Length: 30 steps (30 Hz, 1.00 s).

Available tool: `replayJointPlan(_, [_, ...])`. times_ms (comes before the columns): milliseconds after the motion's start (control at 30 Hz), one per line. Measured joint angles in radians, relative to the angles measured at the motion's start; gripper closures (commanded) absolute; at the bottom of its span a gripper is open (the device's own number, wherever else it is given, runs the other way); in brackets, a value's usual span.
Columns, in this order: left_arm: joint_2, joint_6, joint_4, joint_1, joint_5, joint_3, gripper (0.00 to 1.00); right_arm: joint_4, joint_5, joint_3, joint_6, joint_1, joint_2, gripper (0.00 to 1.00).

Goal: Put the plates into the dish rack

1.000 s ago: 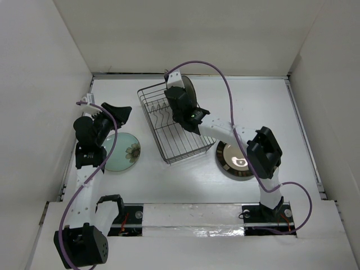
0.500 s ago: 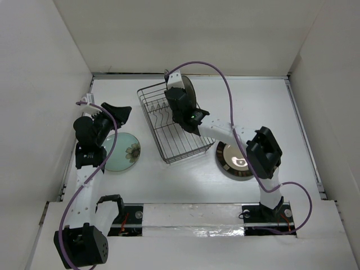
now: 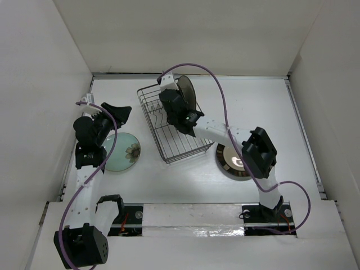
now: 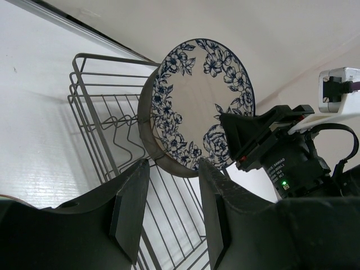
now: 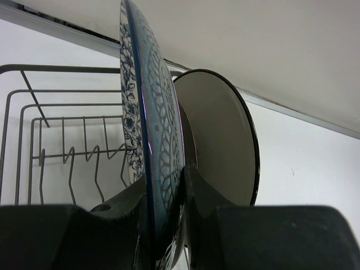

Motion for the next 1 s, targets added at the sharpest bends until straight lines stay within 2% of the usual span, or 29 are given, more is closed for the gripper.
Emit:
replayJointPlan(67, [0.000,0.000,0.000,0.000,0.000,0.000,0.63,0.002,0.006,0.000,-0.002,0.003,0.002,0.68])
replayJointPlan(200, [0.000,0.000,0.000,0.000,0.001,0.000,0.63,0.002,0.009,0.003,0.004,0.004,0.003,0.59])
replayJointPlan(733, [0.000,0.000,0.000,0.000,0.001,0.000,0.64,-0.003,-0.053,-0.031,0.048,0.003,-0.034,0.57])
replayJointPlan(767, [0.000,0.000,0.000,0.000,0.001,0.000,0.66,-0.013,-0.069,-0.042,0.054,0.003,-0.053,0.68])
replayJointPlan(867, [0.000,-0.005,0.001,0.000,0.002,0.000,0.80,-0.022,-0.138,-0.071,0.087,0.008,-0.133,1.00])
replayJointPlan(900, [0.000,-0.006,0.001,0.000,0.004,0.000,0.86,-0.023,-0.161,-0.087,0.092,0.011,-0.166,1.00])
replayJointPlan(933, [0.000,-0.009,0.002,0.000,0.007,0.000,1.00,-0.014,-0.187,-0.116,0.117,0.018,-0.206,1.00])
replayJointPlan(1000, [0.000,-0.017,0.016,0.000,0.017,0.000,1.00,0.002,-0.248,-0.185,0.173,0.049,-0.290,1.00])
